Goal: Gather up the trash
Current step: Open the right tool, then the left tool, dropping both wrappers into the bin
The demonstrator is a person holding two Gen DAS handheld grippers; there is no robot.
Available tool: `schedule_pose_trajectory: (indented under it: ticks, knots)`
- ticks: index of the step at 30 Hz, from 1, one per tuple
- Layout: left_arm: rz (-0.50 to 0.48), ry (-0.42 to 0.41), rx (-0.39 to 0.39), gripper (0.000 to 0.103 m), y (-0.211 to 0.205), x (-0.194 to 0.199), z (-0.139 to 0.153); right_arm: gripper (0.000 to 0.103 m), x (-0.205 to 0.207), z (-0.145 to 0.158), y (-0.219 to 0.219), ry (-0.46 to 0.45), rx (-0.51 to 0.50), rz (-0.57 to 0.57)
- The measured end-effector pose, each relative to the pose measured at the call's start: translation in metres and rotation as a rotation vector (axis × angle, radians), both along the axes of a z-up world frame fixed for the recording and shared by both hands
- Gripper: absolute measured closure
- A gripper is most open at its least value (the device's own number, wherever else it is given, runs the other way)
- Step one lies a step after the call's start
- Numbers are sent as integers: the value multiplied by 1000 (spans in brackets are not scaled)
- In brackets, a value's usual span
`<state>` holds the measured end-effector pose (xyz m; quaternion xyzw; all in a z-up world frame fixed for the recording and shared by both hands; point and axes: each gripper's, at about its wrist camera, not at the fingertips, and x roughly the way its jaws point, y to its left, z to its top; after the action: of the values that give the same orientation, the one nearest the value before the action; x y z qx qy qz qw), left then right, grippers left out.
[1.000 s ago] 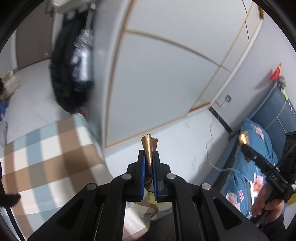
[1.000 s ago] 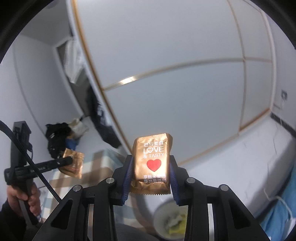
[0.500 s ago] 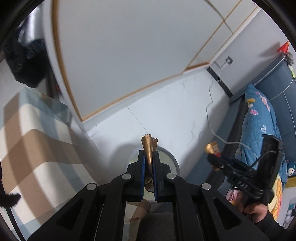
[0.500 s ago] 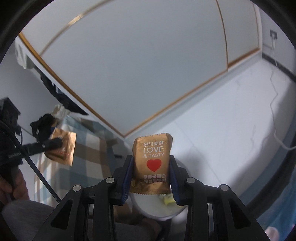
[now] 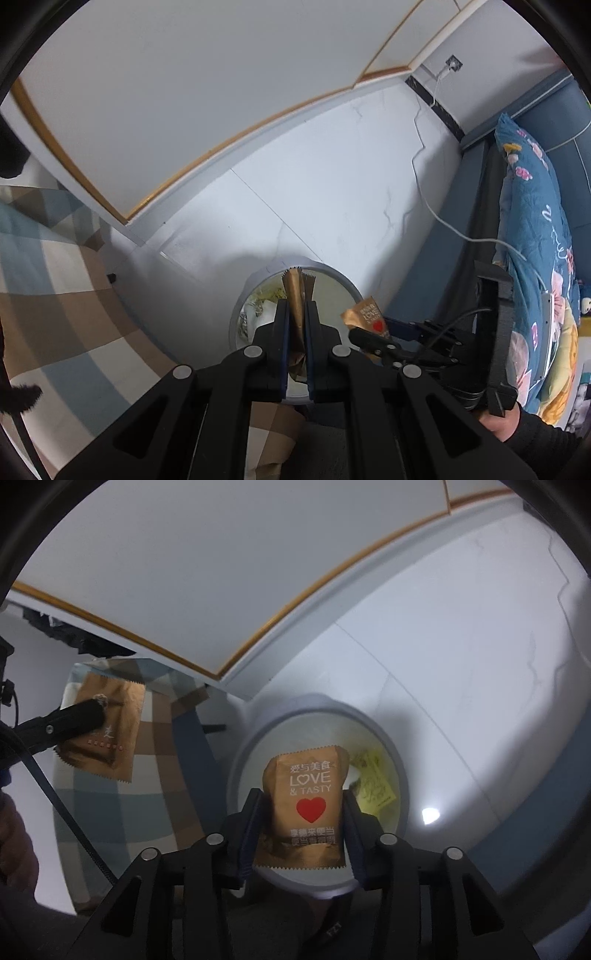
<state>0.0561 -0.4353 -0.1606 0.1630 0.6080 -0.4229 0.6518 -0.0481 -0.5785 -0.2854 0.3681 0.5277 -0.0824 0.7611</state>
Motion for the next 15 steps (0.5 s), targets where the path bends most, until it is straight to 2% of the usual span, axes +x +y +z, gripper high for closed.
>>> schedule_pose_trajectory:
  ticks: [1, 3, 5, 10, 15]
  knots:
    - [-10, -7, 6, 100, -1, -1, -1, 53, 1, -3, 1, 8, -3, -1]
    - [-52, -29, 19, 100, -6, -5, -5, 52, -1, -8, 0, 12, 5, 4]
    - [-70, -20, 24, 100, -8, -7, -11, 45, -1, -11, 3, 26, 8, 12]
    - [-82, 9, 45, 100, -10, -5, -21, 39, -11, -12, -4, 36, 15, -9]
    - [-96, 60, 59, 100, -13, -4, -30, 38, -18, -16, -11, 41, 18, -1]
